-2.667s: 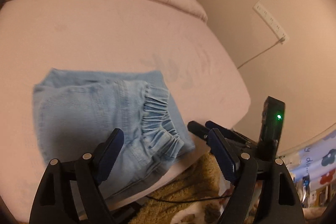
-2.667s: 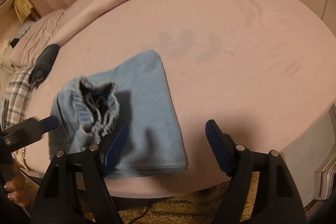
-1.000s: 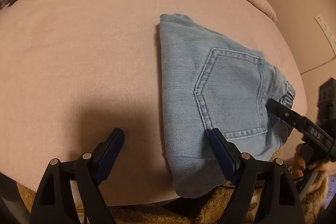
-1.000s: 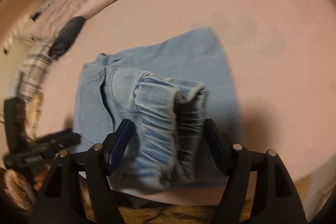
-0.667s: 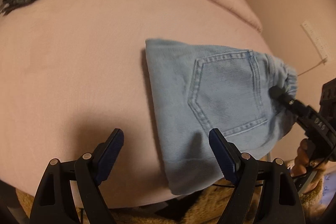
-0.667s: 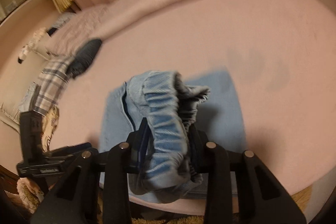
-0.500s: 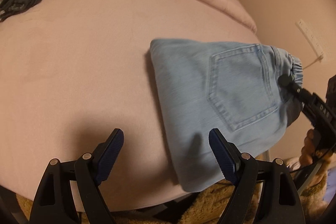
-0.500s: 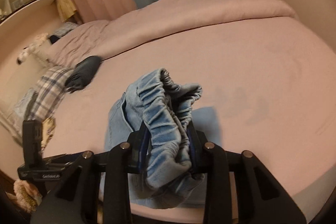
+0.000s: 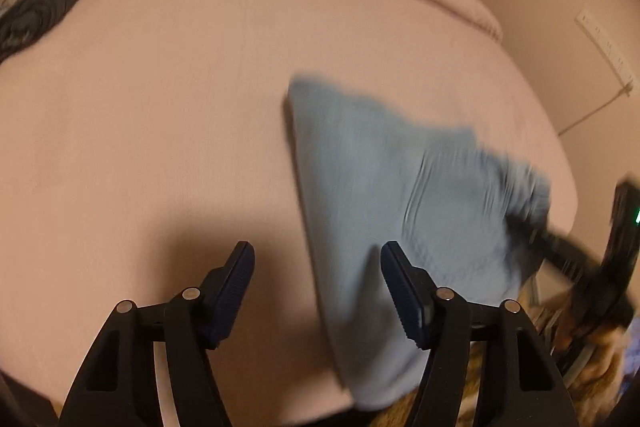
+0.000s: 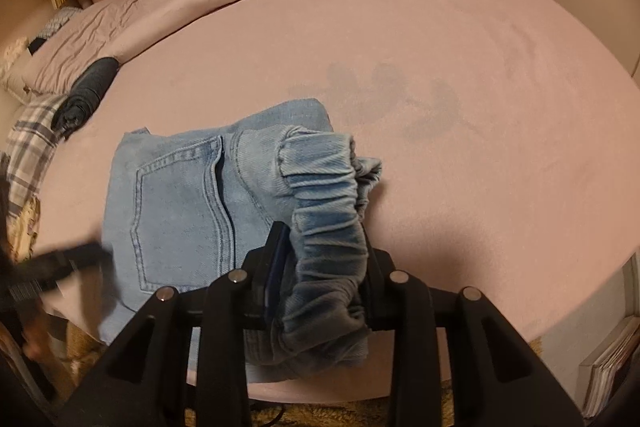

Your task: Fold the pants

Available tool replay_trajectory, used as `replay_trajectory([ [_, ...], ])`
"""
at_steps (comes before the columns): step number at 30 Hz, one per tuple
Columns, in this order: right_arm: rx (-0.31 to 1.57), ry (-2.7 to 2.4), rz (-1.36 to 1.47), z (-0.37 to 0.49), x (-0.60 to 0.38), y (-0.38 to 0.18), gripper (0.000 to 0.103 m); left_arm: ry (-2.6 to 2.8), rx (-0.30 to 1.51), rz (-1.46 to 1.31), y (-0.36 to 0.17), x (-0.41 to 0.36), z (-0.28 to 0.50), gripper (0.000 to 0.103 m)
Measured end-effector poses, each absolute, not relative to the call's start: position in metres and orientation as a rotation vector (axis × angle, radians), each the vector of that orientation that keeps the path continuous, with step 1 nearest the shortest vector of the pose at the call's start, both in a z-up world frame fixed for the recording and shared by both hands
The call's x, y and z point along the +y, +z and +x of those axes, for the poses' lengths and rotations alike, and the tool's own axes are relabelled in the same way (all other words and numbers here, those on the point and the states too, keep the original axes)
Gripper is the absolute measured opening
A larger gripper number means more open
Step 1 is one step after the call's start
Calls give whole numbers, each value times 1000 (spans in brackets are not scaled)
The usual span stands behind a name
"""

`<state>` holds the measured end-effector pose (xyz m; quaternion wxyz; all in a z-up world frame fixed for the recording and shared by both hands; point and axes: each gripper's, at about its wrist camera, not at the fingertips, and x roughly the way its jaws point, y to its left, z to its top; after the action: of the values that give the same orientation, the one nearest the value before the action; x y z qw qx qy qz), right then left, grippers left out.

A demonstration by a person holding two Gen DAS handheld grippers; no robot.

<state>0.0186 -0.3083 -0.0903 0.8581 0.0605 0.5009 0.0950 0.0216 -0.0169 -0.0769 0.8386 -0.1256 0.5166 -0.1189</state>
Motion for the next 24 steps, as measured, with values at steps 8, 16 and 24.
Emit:
replay_trajectory([
  [8, 1061, 190, 143, 12, -309, -94, 36, -200, 1138, -241, -99, -28, 82, 48],
  [16, 1068, 174, 134, 15, -307, -96, 39, -191, 1119, -222, -104, -33, 77, 47],
  [24, 1075, 164, 162, 14, -312, -98, 46, -272, 1161, -253, -113, -36, 15, 45],
])
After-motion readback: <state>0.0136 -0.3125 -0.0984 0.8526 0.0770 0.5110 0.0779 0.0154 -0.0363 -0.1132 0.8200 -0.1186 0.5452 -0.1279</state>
